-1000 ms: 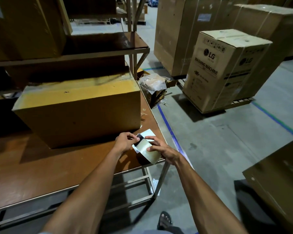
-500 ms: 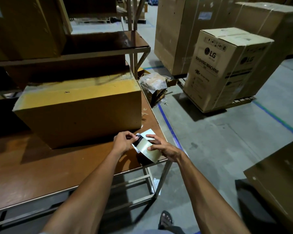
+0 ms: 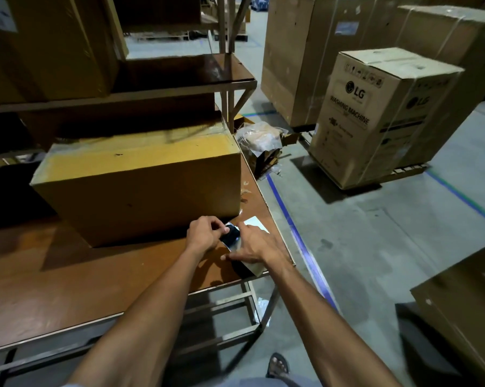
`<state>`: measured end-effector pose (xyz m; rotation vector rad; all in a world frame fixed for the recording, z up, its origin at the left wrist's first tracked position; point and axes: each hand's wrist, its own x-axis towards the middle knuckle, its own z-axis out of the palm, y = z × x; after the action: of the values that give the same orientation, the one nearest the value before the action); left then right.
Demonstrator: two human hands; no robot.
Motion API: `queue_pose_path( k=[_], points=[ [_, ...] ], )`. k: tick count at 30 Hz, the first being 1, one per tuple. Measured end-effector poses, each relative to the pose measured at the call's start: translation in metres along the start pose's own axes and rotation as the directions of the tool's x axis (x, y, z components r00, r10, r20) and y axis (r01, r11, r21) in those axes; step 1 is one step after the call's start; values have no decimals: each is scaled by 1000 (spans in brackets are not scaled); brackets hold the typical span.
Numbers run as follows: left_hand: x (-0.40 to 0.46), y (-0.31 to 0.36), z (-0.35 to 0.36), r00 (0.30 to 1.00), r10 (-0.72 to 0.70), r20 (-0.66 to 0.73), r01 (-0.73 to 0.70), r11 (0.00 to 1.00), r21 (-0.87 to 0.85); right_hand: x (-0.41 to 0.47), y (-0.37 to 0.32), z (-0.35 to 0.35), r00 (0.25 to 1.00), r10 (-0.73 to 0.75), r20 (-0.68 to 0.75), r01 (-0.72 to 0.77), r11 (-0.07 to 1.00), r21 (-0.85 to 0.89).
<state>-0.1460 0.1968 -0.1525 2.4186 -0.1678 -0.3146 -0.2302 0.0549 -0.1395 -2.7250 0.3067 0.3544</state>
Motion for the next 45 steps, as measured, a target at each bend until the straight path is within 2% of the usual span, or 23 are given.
queue_pose_path(
  k=[4,8,13,15,18,20,26,29,37,43,45],
  points=[
    [3,-2,-4,1000,-5,27,5,1000,21,2,-11,6,996,72,-57,-80,985,-152],
    [6,-6,-7,1000,1,30,-1,1000,-4,3,-14,12,989,69,-132,-102,961,-257],
    [10,-10,-10,999,-2,50,5,999,-47,6,-11,14,982,75,-174,-120,957,-266],
    [12,-11,-13,997,-13,75,24,990,-138,6,-9,15,980,74,-185,-120,962,-247],
    [17,-13,-16,983,-67,172,127,922,-366,7,-4,13,977,46,-206,-93,970,-225],
    [18,-14,-19,971,-78,225,173,881,-441,8,0,10,978,10,-207,-52,978,-200],
    [14,-20,-24,927,8,375,257,714,-651,4,12,-5,975,-84,-204,48,984,-172],
    [15,-26,-28,891,44,451,322,639,-698,5,17,-11,971,-119,-206,81,980,-181],
    [9,-27,-35,859,55,509,401,546,-735,11,16,-11,972,-128,-197,95,982,-166],
    [-2,-52,-51,802,123,584,524,325,-787,17,3,-10,980,-146,-132,127,982,-142],
    [-1,-65,-60,793,133,595,533,322,-783,22,-6,-8,982,-166,-95,150,977,-152]
  ],
)
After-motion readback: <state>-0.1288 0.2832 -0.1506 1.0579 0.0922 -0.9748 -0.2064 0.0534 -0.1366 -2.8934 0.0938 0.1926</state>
